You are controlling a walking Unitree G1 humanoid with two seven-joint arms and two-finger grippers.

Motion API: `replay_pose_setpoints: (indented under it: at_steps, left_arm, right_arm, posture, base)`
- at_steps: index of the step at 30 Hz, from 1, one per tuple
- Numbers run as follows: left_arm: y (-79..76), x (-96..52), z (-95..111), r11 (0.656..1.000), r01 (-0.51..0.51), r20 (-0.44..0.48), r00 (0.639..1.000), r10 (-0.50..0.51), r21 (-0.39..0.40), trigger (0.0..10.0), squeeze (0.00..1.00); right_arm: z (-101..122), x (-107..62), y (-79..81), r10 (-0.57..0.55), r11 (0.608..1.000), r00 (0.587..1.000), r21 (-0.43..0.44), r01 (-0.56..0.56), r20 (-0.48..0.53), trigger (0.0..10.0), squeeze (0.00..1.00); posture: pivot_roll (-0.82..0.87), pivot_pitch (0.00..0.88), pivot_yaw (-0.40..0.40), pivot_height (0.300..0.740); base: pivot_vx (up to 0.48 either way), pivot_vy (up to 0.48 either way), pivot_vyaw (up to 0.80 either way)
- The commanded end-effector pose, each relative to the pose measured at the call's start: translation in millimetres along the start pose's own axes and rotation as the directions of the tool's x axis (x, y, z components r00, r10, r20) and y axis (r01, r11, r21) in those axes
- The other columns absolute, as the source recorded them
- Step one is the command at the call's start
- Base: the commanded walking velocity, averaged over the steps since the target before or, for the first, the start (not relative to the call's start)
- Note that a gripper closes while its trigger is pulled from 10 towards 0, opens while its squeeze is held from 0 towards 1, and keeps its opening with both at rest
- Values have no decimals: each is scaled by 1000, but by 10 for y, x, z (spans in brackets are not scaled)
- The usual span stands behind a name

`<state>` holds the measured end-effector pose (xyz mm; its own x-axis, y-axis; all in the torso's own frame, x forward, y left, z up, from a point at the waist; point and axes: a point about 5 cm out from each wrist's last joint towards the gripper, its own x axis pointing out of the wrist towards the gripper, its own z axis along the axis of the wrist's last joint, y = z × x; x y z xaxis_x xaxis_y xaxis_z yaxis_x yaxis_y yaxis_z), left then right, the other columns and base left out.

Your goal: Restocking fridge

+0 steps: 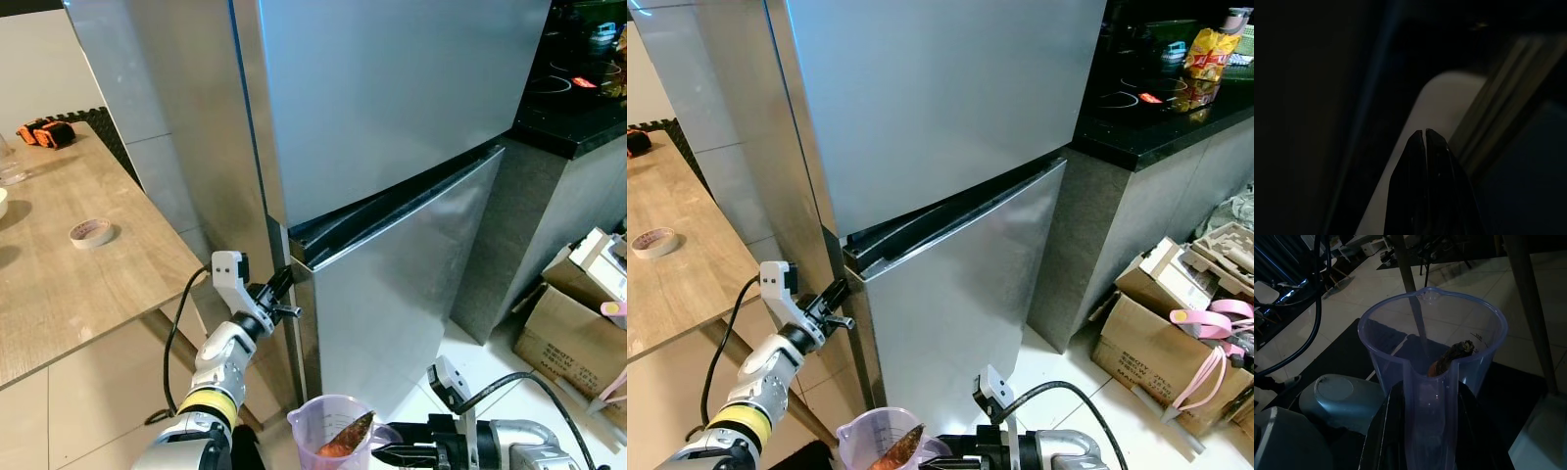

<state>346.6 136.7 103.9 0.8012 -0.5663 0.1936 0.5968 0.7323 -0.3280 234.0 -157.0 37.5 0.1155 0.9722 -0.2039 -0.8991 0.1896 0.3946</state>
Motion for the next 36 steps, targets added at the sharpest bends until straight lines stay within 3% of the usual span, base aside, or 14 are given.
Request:
replay_pose_setpoints:
  at_steps: [1, 4, 5, 7, 9, 11, 13, 17, 23, 30, 33, 35, 36]
  left_arm:
    - [-189, 86, -43, 986, 165, -39, 986, -164, 22, 10000, 0]
    - [-220, 85, -53, 978, 205, -49, 978, -204, 23, 10000, 0]
    - [-317, 99, -47, 951, 309, -48, 950, -309, -6, 10000, 0]
    - [-444, 104, -42, 906, 420, -41, 906, -422, -41, 10000, 0]
    - [-489, 103, -44, 889, 456, -40, 888, -458, -53, 10000, 0]
    - [-602, 106, -46, 847, 525, -30, 848, -529, -83, 10000, 0]
    - [-602, 106, -46, 847, 525, -30, 848, -529, -83, 10000, 0]
    - [-808, 116, -108, 781, 610, -23, 786, -618, -131, 10000, 0]
    - [-909, 75, -104, 740, 644, 14, 756, -654, -196, 10000, 0]
    - [-937, -31, -170, 732, 628, 31, 764, -644, -264, 10000, 0]
    - [-814, -70, -208, 784, 560, 19, 817, -577, -269, 10000, 0]
    - [-775, -82, -214, 799, 540, 16, 831, -556, -267, 10000, 0]
    - [-689, -94, -200, 832, 491, 21, 864, -503, -260, 10000, 0]
  right_arm:
    - [23, 39, 21, 17, 1000, 1000, -6, -17, 11, 10000, 0]
    - [24, 40, 23, 18, 1000, 1000, -6, -18, 11, 10000, 0]
    - [29, 45, 26, 23, 1000, 1000, -8, -22, 8, 10000, 0]
    - [30, 60, 41, 36, 999, 999, -8, -36, 7, 10000, 0]
    - [29, 67, 47, 41, 999, 999, -8, -41, 6, 10000, 0]
    - [26, 90, 62, 52, 999, 999, -10, -52, 3, 10000, 0]
    - [26, 90, 62, 52, 999, 999, -10, -52, 3, 10000, 0]
    - [21, 179, 108, 84, 996, 996, -14, -84, 2, 10000, 0]
    - [22, 225, 125, 90, 996, 996, -14, -89, 8, 10000, 0]
    - [45, 268, 116, 83, 996, 996, -24, -82, 15, 10000, 0]
    - [55, 273, 114, 82, 996, 996, -26, -81, 18, 10000, 0]
    - [56, 273, 115, 82, 996, 996, -26, -82, 18, 10000, 0]
    - [57, 274, 116, 83, 996, 996, -26, -83, 19, 10000, 0]
  posture:
    - [-99, 0, 31, 740]
    - [-99, 0, 31, 740]
    - [-98, 0, 29, 740]
    - [-98, 0, 29, 740]
    - [-98, 0, 29, 740]
    - [-96, 0, 28, 740]
    - [-96, 0, 28, 740]
    - [-95, 0, 32, 740]
    - [-96, 0, 34, 740]
    - [-96, 0, 34, 740]
    - [-91, 0, 30, 740]
    - [-91, 0, 30, 740]
    - [-91, 0, 29, 740]
  base:
    - [0, 0, 0]
    - [0, 0, 0]
    - [0, 0, 0]
    - [0, 0, 0]
    - [0, 0, 0]
    - [0, 0, 0]
    - [0, 0, 0]
    - [0, 0, 0]
    - [0, 0, 0]
    - [0, 0, 0]
    - [0, 0, 0]
    - [0, 0, 0]
    - [0, 0, 0]
